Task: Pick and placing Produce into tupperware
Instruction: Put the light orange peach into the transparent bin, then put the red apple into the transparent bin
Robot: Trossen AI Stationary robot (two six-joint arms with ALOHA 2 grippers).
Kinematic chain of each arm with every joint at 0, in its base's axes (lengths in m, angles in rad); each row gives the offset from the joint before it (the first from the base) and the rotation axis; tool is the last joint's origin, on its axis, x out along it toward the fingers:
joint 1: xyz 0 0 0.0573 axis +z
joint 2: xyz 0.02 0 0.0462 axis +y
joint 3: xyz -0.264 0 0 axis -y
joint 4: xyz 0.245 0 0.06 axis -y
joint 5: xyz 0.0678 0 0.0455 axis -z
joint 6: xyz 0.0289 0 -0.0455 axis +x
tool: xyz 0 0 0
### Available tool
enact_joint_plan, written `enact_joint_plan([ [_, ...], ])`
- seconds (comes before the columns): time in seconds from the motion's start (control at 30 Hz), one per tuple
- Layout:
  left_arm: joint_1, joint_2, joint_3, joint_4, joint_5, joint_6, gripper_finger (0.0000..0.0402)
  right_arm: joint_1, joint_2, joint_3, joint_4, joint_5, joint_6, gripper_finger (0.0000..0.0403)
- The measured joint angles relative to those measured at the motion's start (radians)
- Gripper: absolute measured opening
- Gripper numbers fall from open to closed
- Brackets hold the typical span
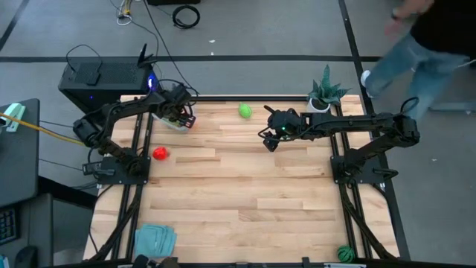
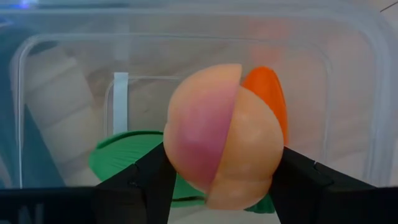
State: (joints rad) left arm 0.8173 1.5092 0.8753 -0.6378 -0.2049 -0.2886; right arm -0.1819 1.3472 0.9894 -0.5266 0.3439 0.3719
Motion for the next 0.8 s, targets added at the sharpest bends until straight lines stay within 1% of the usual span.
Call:
enact_joint_plan([
  [0.1, 0.000, 0.001, 0.000, 0.002, 0.000, -0.004, 0.0230, 0.000, 0.000, 0.000, 0.000, 0.000, 0.000, 0.0280],
  [0.3, 0.000, 0.001, 0.000, 0.003, -0.013, -0.021, 0.0276, 0.000, 0.000, 0.000, 0.000, 0.000, 0.000, 0.0280],
  [0.4, 0.000, 0.001, 0.000, 0.012, -0.019, -0.015, 0.0291, 0.000, 0.000, 0.000, 0.000, 0.000, 0.000, 0.0280],
  [0.57, 0.000, 0.001, 0.024, -0.010, -0.019, -0.008, 0.0298, 0.000, 0.000, 0.000, 0.000, 0.000, -0.008, 0.0280],
  [0.7, 0.000, 0.001, 0.094, -0.097, -0.019, -0.014, 0.0295, 0.000, 0.000, 0.000, 0.000, -0.004, -0.030, 0.0280],
  [0.8, -0.013, -0.010, 0.141, -0.158, -0.020, -0.014, 0.0295, 0.001, -0.005, 0.000, -0.003, -0.035, -0.033, 0.0280],
])
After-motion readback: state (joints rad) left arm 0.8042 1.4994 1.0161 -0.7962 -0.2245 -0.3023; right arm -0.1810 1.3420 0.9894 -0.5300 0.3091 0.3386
